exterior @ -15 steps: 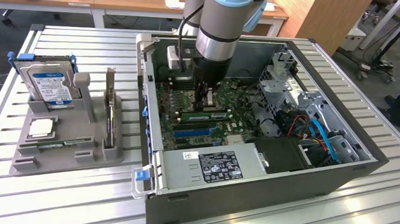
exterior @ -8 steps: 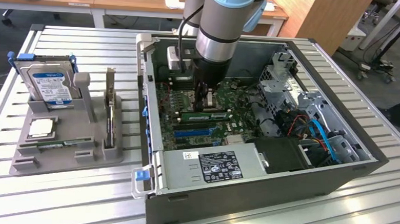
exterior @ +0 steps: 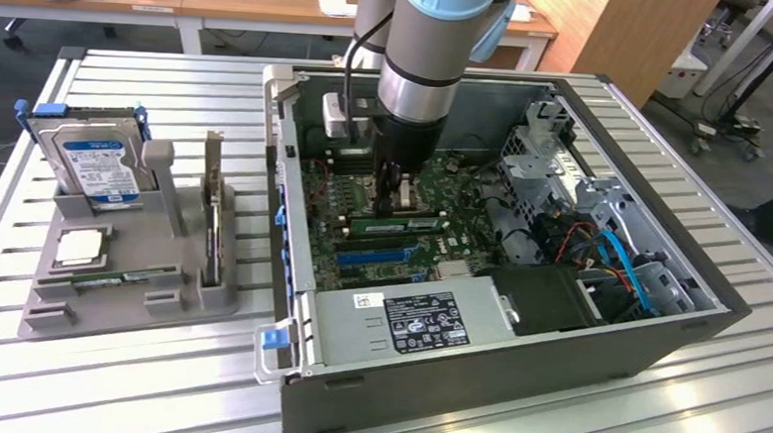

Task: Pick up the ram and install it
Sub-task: 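Press down the ram until it locks into place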

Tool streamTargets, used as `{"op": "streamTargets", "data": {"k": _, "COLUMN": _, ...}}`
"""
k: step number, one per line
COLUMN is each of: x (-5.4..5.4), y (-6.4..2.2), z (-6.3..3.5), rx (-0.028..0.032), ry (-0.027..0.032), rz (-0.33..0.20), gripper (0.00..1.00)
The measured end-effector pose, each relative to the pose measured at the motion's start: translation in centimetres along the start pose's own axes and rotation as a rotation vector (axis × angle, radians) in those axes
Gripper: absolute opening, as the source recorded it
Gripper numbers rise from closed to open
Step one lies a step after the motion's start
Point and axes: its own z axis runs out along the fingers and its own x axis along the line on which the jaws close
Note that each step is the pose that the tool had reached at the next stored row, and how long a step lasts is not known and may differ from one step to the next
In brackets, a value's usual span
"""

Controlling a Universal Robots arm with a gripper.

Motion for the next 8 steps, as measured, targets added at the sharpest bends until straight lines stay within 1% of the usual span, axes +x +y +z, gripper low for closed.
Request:
{"op": "streamTargets", "data": {"k": 5, "x": 0.00, "y": 0.00, "z": 0.03, "rx": 0.0000, "ry": 0.0000, "rz": 0.000, "gripper": 0.10}}
{"op": "streamTargets", "data": {"k": 8, "x": 0.00, "y": -0.01, "z": 0.22, "rx": 0.0000, "ry": 0.0000, "rz": 0.000, "gripper": 0.10}}
